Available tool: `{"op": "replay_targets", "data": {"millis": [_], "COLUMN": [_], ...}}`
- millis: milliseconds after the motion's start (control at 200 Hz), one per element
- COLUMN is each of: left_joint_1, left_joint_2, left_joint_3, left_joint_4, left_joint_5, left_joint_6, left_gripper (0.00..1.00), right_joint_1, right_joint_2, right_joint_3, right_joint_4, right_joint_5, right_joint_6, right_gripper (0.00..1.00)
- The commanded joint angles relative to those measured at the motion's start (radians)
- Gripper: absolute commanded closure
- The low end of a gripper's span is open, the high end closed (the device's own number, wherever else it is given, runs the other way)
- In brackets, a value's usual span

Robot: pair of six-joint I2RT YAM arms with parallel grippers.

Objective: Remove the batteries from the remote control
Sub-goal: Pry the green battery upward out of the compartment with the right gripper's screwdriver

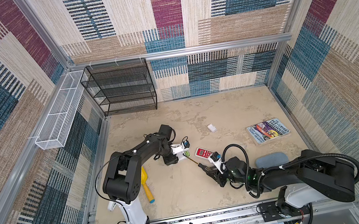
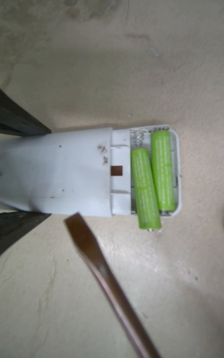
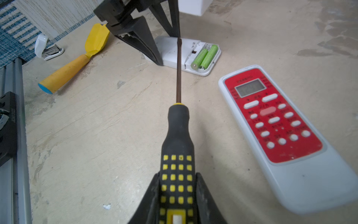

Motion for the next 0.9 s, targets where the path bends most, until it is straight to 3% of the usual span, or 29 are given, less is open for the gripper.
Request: {"op": "replay_targets", "data": {"millis": [0, 295, 896], "left_joint_1": [0.000, 0.000, 0.000], "left_joint_2": [0.019, 0.013, 0.006], "left_joint_3": [-0.018, -0.024, -0.022], "left_joint_4": [-0.082, -0.081, -0.101], "left_joint_5": [-0.033, -0.028, -0.039], "left_joint_6": [0.018, 0.022, 0.030], "left_gripper": [0.51, 0.50, 0.50], "right_joint_1": [0.003, 0.003, 0.002], "right_joint_2": [0.010, 0.089, 0.086], "right_joint_3": [0.024, 0.051, 0.015], "right_joint_4": [0.000, -0.024, -0.043], "right_joint_5": [-0.048, 0.023, 0.092], "right_joint_6": [-0.002, 0.075, 0.087], "right_gripper": [1.00, 1.00, 1.00]}}
